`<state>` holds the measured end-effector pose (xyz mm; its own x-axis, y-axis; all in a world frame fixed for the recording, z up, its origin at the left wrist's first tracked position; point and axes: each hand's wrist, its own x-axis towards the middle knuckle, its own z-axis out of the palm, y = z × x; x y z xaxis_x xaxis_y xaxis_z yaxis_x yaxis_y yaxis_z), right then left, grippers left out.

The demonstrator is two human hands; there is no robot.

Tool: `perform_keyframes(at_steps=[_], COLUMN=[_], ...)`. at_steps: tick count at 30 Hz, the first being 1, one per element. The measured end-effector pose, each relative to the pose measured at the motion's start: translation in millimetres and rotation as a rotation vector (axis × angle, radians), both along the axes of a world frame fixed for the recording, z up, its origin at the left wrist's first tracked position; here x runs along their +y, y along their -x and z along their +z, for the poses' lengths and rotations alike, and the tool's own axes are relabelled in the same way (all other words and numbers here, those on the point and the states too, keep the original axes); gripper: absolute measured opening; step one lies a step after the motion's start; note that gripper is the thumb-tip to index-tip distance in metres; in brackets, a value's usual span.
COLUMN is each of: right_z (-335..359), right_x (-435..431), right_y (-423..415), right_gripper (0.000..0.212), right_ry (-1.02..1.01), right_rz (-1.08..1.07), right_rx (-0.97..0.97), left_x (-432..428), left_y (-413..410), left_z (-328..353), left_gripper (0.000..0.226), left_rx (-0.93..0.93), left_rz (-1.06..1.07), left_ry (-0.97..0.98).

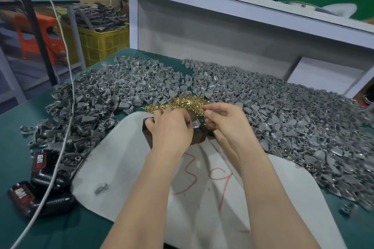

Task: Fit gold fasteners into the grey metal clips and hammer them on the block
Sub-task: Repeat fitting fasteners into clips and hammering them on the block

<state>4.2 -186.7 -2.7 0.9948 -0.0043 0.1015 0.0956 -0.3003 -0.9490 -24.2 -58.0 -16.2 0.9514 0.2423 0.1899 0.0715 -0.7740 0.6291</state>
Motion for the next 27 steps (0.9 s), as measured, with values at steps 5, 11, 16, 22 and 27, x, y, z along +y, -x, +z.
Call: perform_keyframes(at_steps=[5, 11, 16, 22, 27], right_z=[1, 2, 5, 5, -1], right_x=[4, 8, 11, 21, 23], right_y=[0, 2, 3, 6, 5], right_gripper=[0.024, 0.014, 0.011, 0.011, 0.010], right_ry=[0.285, 0.395, 0.674, 0.889, 0.776], right_rz=[0.029, 0.055, 0.098, 0.155, 0.120], right_rx=[-0.097, -0.142, -0.232, -0.244, -0.222], left_x=[1, 1, 1, 1, 1], left_y=[-1, -1, -1, 1, 0], left_z=[0, 0, 1, 2, 2], left_gripper=[0.010, 0.011, 0.012, 0.013, 0.012], left_rx=[0.007, -0.001, 0.008, 0.000, 0.005], left_rz=[0.006, 0.011, -0.003, -0.017, -0.002], left_ry=[-0.013, -0.018, -0.024, -0.013, -0.020])
